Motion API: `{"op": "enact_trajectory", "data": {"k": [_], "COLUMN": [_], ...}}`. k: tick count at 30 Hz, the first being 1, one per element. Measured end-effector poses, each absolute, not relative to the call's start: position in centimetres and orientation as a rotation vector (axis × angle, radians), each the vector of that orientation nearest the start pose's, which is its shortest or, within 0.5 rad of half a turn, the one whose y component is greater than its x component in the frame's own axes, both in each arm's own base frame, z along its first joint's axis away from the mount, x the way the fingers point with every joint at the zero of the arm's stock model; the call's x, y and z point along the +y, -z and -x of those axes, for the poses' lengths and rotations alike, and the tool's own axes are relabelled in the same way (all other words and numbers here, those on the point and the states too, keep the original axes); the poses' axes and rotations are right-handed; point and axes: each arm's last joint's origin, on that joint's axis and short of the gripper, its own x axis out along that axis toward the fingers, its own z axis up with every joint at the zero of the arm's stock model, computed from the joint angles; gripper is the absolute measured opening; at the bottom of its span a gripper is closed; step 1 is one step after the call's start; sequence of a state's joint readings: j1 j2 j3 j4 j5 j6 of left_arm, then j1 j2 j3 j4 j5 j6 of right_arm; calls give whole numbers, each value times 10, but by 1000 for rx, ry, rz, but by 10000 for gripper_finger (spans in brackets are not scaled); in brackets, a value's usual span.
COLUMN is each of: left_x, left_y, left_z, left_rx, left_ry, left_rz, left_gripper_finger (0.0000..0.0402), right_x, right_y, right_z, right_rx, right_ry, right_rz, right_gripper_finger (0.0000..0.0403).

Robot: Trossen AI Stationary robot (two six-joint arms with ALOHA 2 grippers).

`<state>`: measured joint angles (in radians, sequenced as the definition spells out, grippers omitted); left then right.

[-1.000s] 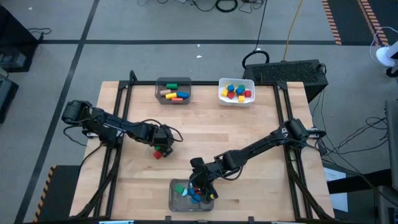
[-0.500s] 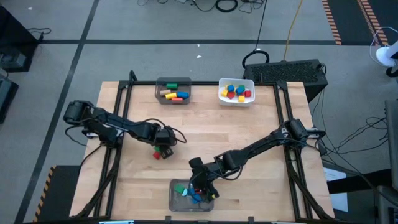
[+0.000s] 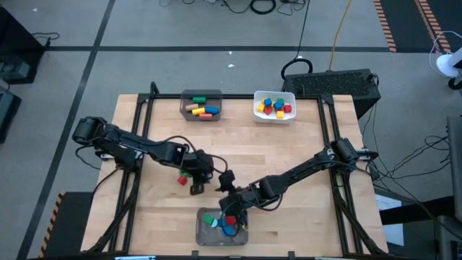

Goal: Sort blocks by size
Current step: Put the blue half circle block into the bottom black bin

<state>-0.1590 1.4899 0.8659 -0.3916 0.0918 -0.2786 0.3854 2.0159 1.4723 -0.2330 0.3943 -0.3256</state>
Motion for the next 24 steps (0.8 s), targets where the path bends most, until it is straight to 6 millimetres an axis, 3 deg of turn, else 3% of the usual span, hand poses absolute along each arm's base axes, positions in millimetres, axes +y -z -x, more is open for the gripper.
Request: {"op": "enact_trajectory", "data": {"k": [9, 24], "left_x": [-64, -69], "left_y": [-208, -217], "left_z": [-292, -298], "left_rx": [879, 769], "left_ry": [411, 482], "left_rz": [177, 203], "left_gripper_finger": [137, 137], "right_x": [159, 163], "right_y": [-204, -211], "right_z": [-415, -420], "right_rx": [674, 575], "right_ry": [-54, -117], "right_rz": [747, 803], "right_gripper_finger": [210, 210]}}
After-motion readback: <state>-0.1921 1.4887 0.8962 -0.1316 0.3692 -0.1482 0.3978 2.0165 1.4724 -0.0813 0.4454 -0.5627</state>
